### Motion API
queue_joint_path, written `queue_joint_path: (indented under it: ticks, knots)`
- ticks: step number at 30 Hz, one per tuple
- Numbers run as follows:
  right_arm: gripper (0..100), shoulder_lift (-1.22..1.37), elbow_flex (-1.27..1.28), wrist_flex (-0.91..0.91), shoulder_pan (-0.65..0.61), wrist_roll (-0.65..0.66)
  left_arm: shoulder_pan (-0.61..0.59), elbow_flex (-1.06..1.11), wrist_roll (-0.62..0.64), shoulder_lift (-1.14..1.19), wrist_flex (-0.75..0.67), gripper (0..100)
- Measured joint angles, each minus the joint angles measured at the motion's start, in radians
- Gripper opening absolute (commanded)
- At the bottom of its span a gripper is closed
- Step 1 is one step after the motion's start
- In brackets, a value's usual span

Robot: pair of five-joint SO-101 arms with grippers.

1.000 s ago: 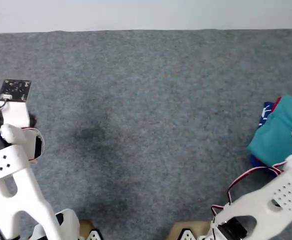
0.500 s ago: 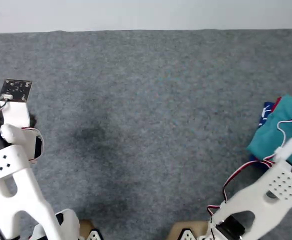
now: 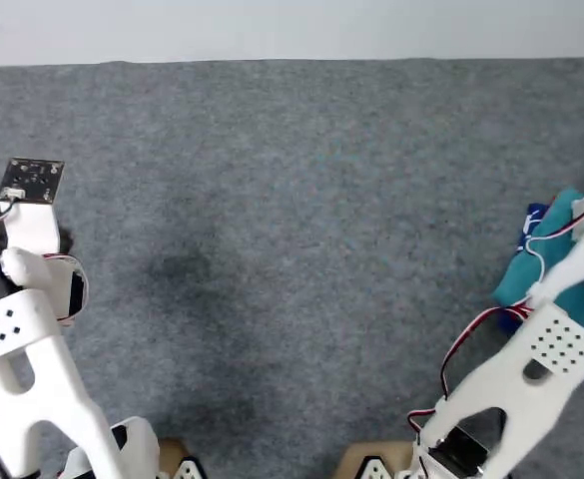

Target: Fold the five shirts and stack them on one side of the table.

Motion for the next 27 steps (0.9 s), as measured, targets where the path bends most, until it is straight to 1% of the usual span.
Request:
queue_joint_path:
  ticks: [4, 6, 9, 14, 17, 22, 27]
  knots:
    - [3.5, 0.000, -0.129, 0.161, -0.040, 0.000, 0.000, 0.000, 0.000, 0.000, 0.000, 1]
    - [3.5, 0.000, -0.146, 0.187, -0.075, 0.000, 0.000, 0.000, -0.003, 0.000, 0.000, 1]
    - [3.5, 0.025, -0.141, 0.187, -0.106, -0.034, 0.000, 0.000, -0.006, 0.000, 0.000, 1]
    - [3.5, 0.173, -0.120, 0.175, -0.137, -0.106, 0.000, 0.000, -0.006, 0.000, 0.000, 1]
    - [3.5, 0.203, -0.161, 0.190, -0.146, -0.135, 0.000, 0.000, -0.006, 0.000, 0.000, 1]
    - [3.5, 0.189, -0.270, 0.193, -0.163, -0.184, 0.000, 0.000, -0.006, 0.000, 0.000, 1]
    - [3.5, 0.040, -0.249, 0.193, -0.161, -0.209, 0.000, 0.000, -0.006, 0.000, 0.000, 1]
